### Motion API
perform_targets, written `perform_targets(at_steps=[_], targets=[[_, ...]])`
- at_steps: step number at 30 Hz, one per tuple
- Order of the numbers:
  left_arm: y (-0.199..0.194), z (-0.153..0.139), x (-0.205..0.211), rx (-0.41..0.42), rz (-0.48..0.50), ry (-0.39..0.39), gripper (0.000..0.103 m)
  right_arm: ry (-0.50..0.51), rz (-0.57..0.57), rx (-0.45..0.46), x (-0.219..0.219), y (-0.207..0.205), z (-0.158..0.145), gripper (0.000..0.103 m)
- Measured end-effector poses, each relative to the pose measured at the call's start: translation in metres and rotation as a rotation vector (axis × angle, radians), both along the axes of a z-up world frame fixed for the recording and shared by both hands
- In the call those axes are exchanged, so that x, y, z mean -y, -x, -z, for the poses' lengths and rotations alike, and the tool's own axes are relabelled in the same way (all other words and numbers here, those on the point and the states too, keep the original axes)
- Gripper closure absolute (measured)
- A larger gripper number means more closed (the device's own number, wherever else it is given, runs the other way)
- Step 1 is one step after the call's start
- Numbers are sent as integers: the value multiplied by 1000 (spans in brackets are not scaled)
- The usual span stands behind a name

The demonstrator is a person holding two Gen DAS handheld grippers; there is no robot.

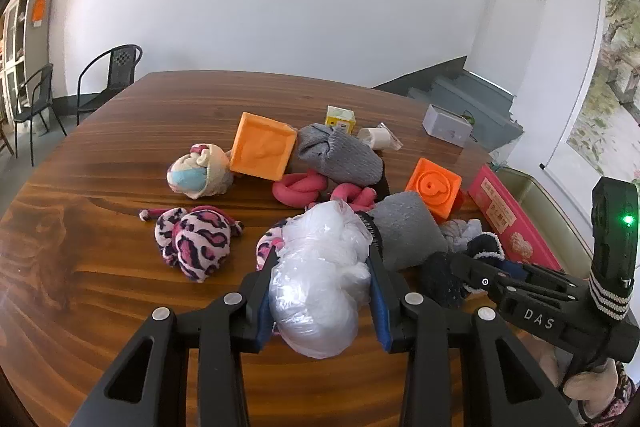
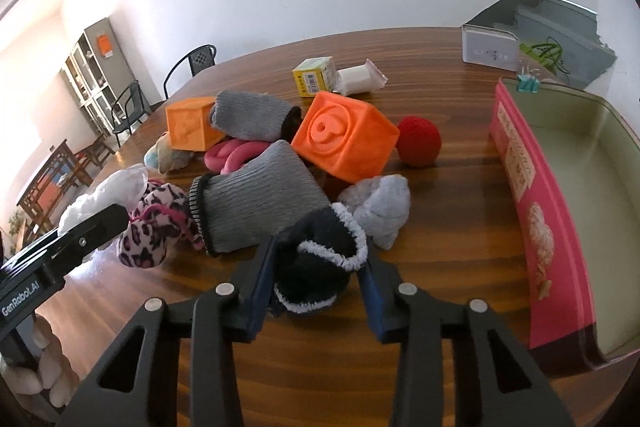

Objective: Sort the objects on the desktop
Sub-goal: 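Grasp the clear plastic bag with the left tool while the right tool grasps the black fuzzy sock, then carry the plastic bag and black sock over the pink box with both tools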

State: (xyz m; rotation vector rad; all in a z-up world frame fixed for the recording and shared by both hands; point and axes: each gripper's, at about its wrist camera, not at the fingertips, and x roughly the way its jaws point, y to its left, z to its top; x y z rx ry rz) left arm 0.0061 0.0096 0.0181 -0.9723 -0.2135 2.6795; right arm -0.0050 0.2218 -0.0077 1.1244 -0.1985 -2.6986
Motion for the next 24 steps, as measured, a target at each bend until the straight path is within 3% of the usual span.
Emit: perform_targets(at_steps=[2, 6, 8, 12, 13, 15, 24], targets=[[1, 1, 1, 2, -7, -1, 63, 4, -4, -1, 1, 2, 1, 55], [0, 0, 4, 0, -11, -7, 63, 55, -21, 45, 3, 12, 9, 34], [0, 0, 5, 0, -10, -9, 63, 75, -31, 73, 5, 15, 14, 31], [-1, 0, 5, 2, -6, -17, 63, 39, -56, 69, 14, 15, 16, 34], [-1, 0, 5, 2, -4, -18, 63, 24, -64, 64, 17, 13, 16, 44], [-2, 0, 5, 1, -1, -19, 63, -7, -74, 56, 23, 11, 16, 55], [-2, 1, 2, -2, 4, -14, 63, 1, -35, -38, 12, -4, -4, 57]])
